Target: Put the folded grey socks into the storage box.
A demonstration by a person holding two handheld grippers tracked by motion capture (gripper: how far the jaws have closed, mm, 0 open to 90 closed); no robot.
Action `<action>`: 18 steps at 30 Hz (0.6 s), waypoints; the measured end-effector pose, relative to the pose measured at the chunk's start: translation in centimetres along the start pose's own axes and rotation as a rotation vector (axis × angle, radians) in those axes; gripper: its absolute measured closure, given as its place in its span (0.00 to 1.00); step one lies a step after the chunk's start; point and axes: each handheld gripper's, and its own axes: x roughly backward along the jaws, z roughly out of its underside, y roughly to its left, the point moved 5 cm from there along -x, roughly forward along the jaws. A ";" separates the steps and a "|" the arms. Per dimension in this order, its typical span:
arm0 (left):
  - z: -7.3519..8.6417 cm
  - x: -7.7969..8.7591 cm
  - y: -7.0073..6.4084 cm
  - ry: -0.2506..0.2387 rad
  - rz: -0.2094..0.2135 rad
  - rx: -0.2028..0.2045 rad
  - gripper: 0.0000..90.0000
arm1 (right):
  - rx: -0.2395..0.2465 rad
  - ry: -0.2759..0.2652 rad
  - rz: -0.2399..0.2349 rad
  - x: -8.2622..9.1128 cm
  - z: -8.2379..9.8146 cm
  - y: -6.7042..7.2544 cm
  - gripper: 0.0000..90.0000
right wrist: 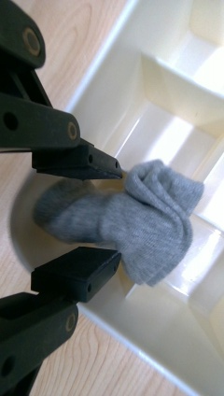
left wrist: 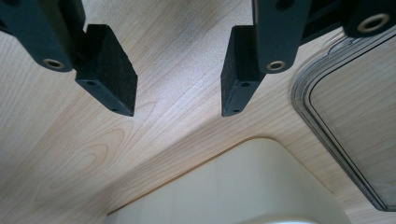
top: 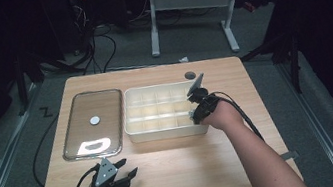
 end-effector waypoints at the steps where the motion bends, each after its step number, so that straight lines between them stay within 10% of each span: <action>1: 0.0 0.0 0.0 0.001 0.000 0.000 0.52 | 0.004 -0.020 -0.005 0.8 -0.1 0.1 0.60; 7: 0.0 0.0 0.0 0.007 0.005 -0.005 0.52 | -0.009 -0.055 -0.014 2.4 -0.6 0.1 0.62; 13: 0.1 -0.1 -0.1 0.006 0.003 -0.002 0.52 | 0.028 -0.084 0.030 2.1 -1.2 -0.1 0.99; 18: 0.1 -0.1 0.0 0.009 0.002 -0.002 0.52 | 0.016 -0.037 0.044 0.5 -1.5 -0.1 1.00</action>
